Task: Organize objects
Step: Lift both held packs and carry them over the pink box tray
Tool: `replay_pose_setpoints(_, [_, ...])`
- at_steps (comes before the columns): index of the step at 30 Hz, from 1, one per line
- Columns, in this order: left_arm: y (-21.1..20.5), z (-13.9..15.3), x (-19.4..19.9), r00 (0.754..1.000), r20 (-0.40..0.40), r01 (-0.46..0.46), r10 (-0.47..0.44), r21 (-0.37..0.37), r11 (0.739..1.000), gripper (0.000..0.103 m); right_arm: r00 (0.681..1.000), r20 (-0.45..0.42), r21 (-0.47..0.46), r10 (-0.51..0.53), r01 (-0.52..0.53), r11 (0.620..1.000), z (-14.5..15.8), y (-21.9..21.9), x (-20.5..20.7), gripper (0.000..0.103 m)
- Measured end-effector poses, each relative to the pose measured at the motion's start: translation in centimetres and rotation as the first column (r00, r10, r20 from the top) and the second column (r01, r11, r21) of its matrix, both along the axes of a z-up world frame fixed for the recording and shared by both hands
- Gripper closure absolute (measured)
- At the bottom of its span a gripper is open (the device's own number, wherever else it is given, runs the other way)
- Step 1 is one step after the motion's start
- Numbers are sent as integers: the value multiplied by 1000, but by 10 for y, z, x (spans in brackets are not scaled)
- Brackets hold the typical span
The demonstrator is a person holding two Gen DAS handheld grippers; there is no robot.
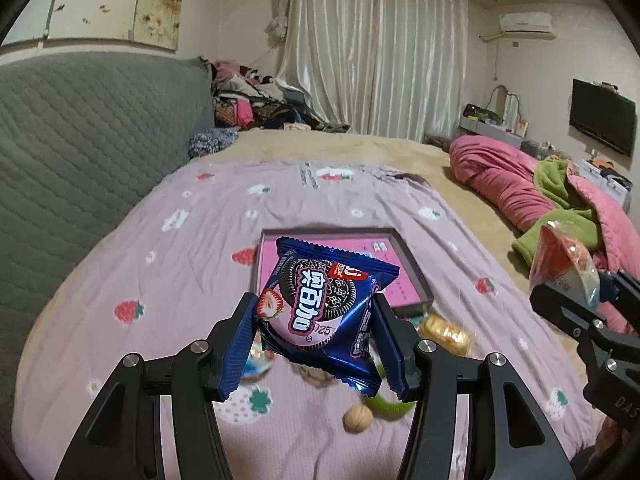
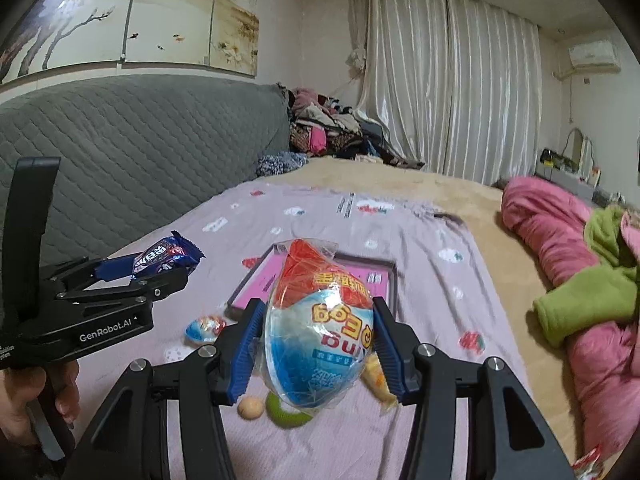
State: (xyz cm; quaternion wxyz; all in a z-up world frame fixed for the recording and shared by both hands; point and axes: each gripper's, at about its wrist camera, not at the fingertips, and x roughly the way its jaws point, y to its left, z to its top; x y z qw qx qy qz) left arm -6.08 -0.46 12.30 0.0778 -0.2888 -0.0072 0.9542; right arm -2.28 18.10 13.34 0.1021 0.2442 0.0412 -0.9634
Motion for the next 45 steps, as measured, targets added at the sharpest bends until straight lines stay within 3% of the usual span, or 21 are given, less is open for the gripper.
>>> replay_pose_setpoints(8, [4,23,-32,1000,-16,5,-5,4,1000,45,999,-39,-10,8,-9,1000,29,1,-28,50])
replay_pose_setpoints(20, [4,31,-102,1000,-21,-10,10,1,1000,45,999,-39,19,7,-6,1000,34,-1,-99,50])
replay_pose_setpoints(28, [5,5,-152,1000,22,-14,14,28,999,45,1000,-4,-2,3,-3,1000,11,3,-148,50])
replay_pose_setpoints(36, [13,-34,-197,998,65,-17,17,-1,1000,45,999,38,15,-6,6,1000,-16,2,-199,50])
replay_pose_setpoints(43, [23,-65,-240,995,98,-15,13,22,1000,45,997,72,7,-9,9,1000,-46,-4,-238,50])
replay_pose_setpoints(45, [24,-69,-253,995,101,-16,10,59,998,45,997,78,-11,-11,12,1000,-54,-3,-249,50])
